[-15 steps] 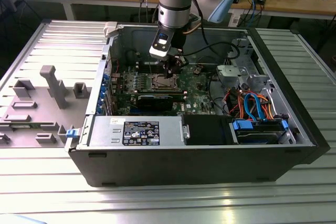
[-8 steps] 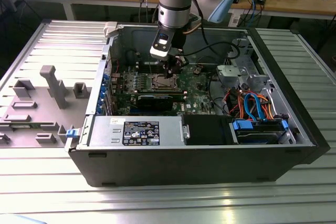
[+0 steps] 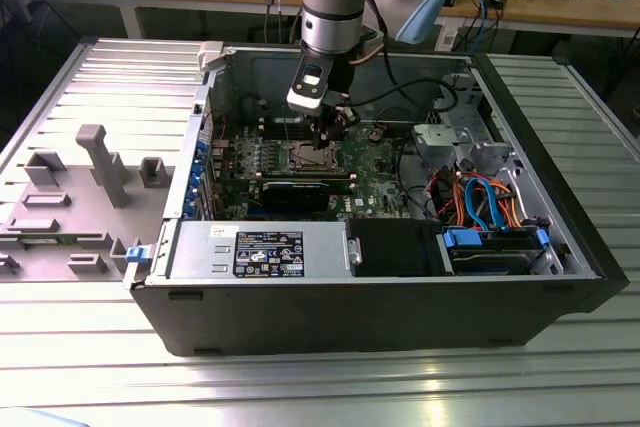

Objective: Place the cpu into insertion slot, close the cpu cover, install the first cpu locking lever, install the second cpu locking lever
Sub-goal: 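Install the first cpu locking lever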

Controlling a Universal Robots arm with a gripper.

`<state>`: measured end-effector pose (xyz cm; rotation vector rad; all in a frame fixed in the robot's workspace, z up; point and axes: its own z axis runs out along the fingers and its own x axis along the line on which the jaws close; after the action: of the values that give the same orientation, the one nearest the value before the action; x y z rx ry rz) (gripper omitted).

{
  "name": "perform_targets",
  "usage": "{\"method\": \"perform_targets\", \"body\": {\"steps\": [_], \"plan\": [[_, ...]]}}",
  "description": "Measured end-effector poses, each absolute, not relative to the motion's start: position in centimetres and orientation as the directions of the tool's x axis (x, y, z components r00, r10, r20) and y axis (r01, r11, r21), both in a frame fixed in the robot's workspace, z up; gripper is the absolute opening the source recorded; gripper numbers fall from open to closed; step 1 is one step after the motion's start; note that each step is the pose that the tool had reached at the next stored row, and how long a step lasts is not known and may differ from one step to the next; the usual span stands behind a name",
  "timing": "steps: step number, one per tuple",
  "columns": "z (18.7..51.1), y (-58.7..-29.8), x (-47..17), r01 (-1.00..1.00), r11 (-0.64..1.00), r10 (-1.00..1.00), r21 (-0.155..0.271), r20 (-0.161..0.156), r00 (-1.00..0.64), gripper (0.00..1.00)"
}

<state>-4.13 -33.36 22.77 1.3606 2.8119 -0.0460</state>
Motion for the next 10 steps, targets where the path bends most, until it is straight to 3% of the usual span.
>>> {"method": "perform_targets", "body": {"steps": [10], "plan": [[22.77,-33.36,-4.13,0.769,0.639,0.769,-0.019,-0.029,-0.639,0.11]]}}
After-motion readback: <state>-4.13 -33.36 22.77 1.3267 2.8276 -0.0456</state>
